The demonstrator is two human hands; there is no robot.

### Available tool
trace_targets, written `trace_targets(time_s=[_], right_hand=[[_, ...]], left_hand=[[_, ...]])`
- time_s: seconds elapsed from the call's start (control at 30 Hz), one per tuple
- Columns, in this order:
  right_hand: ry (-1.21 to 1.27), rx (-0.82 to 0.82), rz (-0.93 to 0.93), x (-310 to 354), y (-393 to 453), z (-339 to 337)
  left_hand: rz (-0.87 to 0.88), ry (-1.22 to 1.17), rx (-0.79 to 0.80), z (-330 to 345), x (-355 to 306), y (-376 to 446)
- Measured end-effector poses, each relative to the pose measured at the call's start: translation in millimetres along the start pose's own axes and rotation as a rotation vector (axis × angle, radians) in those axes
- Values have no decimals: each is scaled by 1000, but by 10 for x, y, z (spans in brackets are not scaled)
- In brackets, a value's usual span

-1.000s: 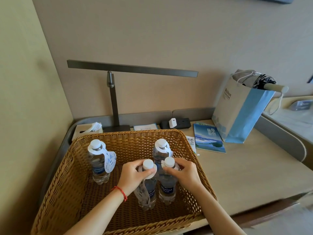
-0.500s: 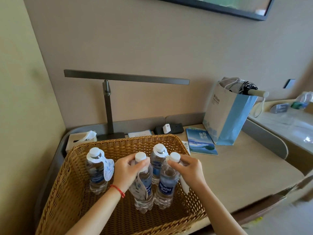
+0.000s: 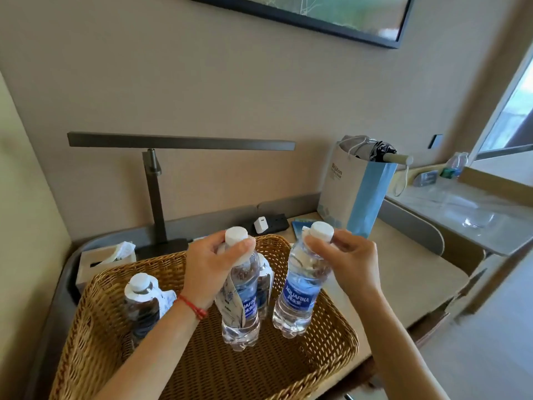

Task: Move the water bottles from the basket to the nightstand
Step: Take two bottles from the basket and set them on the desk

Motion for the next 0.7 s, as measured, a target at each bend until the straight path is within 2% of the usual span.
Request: trace_targets(time_s=[0.3, 0.7], right_hand=[[48, -158, -59, 463, 65, -766], [-79, -231, -43, 52, 157, -2163]], left_hand=[[7, -218, 147, 516, -582, 184], [13, -298, 234, 1928, -1012, 55]])
Point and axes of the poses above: each hand's wrist, its own y-axis towards the middle knuckle, its own z-axis out of the palm, x = y × z, the point moved 7 cm from there along y, towards the middle knuckle, and after that the axes turned 8 degrees about y, right-handed, at the moved point
